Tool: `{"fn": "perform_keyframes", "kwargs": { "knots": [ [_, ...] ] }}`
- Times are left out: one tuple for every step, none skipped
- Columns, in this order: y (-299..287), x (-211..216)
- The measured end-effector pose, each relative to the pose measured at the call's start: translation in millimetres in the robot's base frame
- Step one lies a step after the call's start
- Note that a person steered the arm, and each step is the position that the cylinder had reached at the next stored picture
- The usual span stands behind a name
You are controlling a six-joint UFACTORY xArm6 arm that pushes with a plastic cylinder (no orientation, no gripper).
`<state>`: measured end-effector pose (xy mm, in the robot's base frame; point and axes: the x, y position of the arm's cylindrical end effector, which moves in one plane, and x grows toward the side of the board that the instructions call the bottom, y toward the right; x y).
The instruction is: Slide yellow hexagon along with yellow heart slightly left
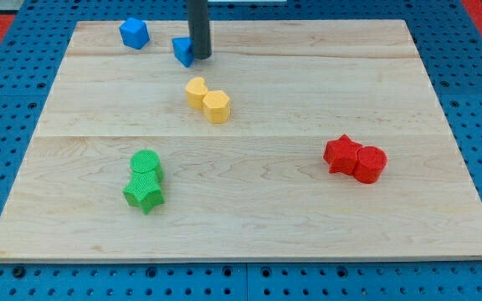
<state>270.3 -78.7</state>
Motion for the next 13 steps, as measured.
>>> {"fn": "perform_keyframes", "kwargs": {
  "knots": [
    [-20,-17],
    [-32,-36],
    [-14,-32],
    [42,-12],
    [53,3],
    [50,3],
    [41,3],
    [41,3],
    [41,3],
    [51,29],
    [62,58],
    [72,86],
    [81,108]
  ]
}}
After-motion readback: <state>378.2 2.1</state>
